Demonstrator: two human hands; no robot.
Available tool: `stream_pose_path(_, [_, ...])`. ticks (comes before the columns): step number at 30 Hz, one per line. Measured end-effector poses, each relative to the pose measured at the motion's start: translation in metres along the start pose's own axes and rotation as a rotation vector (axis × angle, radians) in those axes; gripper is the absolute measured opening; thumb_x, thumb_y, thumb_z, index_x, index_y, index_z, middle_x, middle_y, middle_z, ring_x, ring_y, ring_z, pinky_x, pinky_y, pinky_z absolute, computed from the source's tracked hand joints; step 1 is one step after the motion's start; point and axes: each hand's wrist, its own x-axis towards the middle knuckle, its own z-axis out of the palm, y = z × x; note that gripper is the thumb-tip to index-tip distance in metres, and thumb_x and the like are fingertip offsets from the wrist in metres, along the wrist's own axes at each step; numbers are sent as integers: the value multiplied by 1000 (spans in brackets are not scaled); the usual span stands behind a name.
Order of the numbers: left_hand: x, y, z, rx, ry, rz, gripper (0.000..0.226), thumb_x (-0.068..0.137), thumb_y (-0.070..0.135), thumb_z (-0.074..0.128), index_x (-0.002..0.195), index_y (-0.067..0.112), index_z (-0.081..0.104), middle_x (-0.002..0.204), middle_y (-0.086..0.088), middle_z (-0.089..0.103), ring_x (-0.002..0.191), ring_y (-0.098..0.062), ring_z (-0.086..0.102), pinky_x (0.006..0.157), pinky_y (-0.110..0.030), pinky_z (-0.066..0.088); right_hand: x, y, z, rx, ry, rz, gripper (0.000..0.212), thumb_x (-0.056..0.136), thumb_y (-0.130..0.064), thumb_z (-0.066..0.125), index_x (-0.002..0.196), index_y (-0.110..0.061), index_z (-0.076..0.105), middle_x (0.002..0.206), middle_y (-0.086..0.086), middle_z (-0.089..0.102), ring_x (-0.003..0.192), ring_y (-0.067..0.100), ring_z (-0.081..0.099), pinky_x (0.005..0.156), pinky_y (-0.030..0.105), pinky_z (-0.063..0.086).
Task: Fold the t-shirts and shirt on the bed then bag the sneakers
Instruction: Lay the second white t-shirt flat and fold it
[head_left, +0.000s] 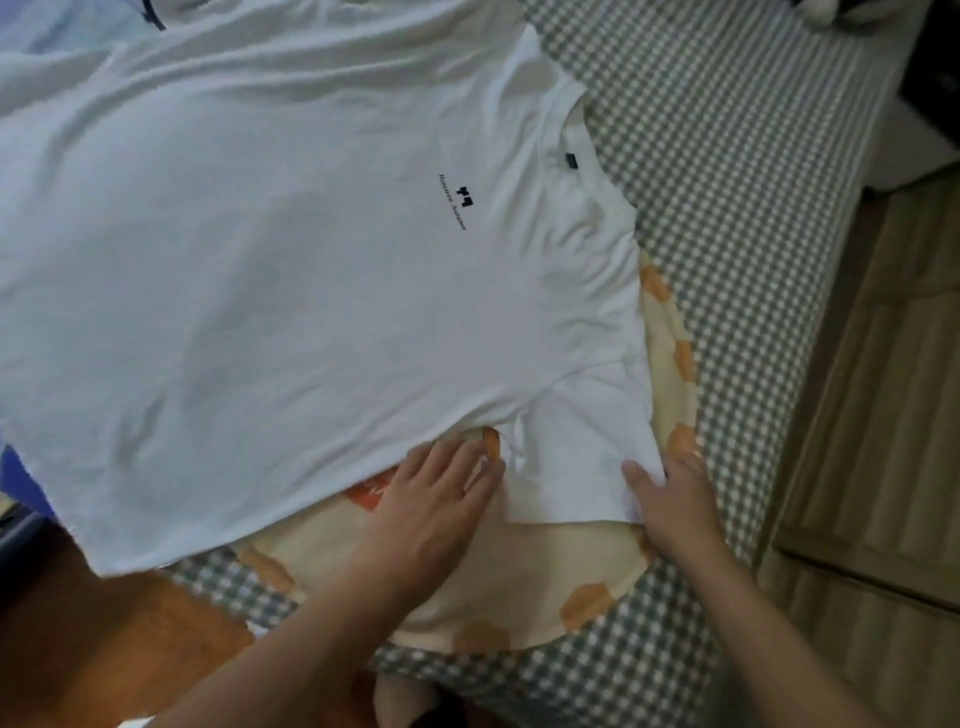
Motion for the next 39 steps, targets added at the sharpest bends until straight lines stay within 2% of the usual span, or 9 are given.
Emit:
stream_pose_path(6, [-29, -43, -14, -65, 13, -329, 29, 95, 33, 53, 116, 16, 63, 125, -8, 55, 115, -37, 51, 94, -48, 37, -3, -1, -21, -122, 132, 66, 28, 97, -23, 61, 122, -13, 59, 121, 10, 60, 100, 29, 55, 92, 47, 50])
stream_pose_path(9, [-85, -64, -32, -107, 83, -670, 42, 96, 35, 52, 129, 11, 59, 134, -16, 51, 125, -41, 45, 104, -52, 34, -36, -33, 17, -222, 339, -301, 38, 89, -8, 62, 126, -12, 54, 131, 9, 47, 118, 29, 44, 99, 42, 42])
stream_pose_path(12, [-136, -106, -46, -248, 167, -1190, 41, 99, 26, 57, 135, 5, 54, 136, -24, 50, 129, -41, 41, 110, -52, 31, -69, -83, 69, -62, 153, -650, 32, 87, 3, 61, 116, -10, 64, 118, 4, 53, 109, 22, 48, 87, 26, 41])
stream_pose_path(16, [-158, -159, -69, -557, 370, -1510, 44, 101, 30, 60, 137, 7, 51, 122, -7, 59, 117, -26, 57, 103, -43, 45, -58, -120, 107, -35, 108, -707, 44, 85, 11, 51, 122, -7, 64, 123, 9, 56, 112, 26, 49, 96, 28, 41])
stream_pose_path(23, [-135, -224, -84, -802, 582, -1522, 30, 96, 28, 69, 122, 13, 64, 110, -6, 65, 91, -16, 63, 74, -25, 51, -44, -114, 120, -75, 111, -666, 50, 79, 15, 47, 122, -4, 65, 126, 15, 51, 118, 34, 49, 99, 24, 34])
stream_pose_path(25, [-135, -236, -90, -859, 620, -1571, 27, 92, 31, 73, 113, 16, 64, 109, -5, 65, 89, -17, 63, 77, -33, 56, -51, -115, 124, -56, 121, -625, 52, 80, 15, 45, 124, -5, 63, 130, 14, 50, 121, 32, 47, 100, 24, 33])
stream_pose_path(28, [-140, -254, -98, -1022, 553, -1588, 31, 80, 45, 81, 98, 23, 67, 103, -5, 71, 89, -22, 69, 84, -48, 60, -64, -117, 129, -40, 141, -600, 52, 84, 14, 43, 130, -6, 59, 137, 12, 47, 128, 30, 43, 103, 24, 31])
stream_pose_path(31, [-135, -261, -110, -1054, 456, -1450, 17, 92, 33, 74, 88, 17, 69, 85, -4, 70, 68, -15, 65, 67, -32, 55, -67, -113, 133, -31, 166, -592, 53, 89, 11, 42, 138, -7, 53, 145, 12, 42, 134, 30, 38, 109, 31, 33])
stream_pose_path(39, [-131, -293, -112, -1109, 543, -1449, 16, 96, 32, 69, 90, 18, 63, 103, -8, 70, 88, -23, 70, 70, -31, 60, -56, -100, 128, -67, 139, -526, 60, 92, 5, 44, 150, -10, 41, 154, 7, 40, 142, 23, 32, 118, 33, 28])
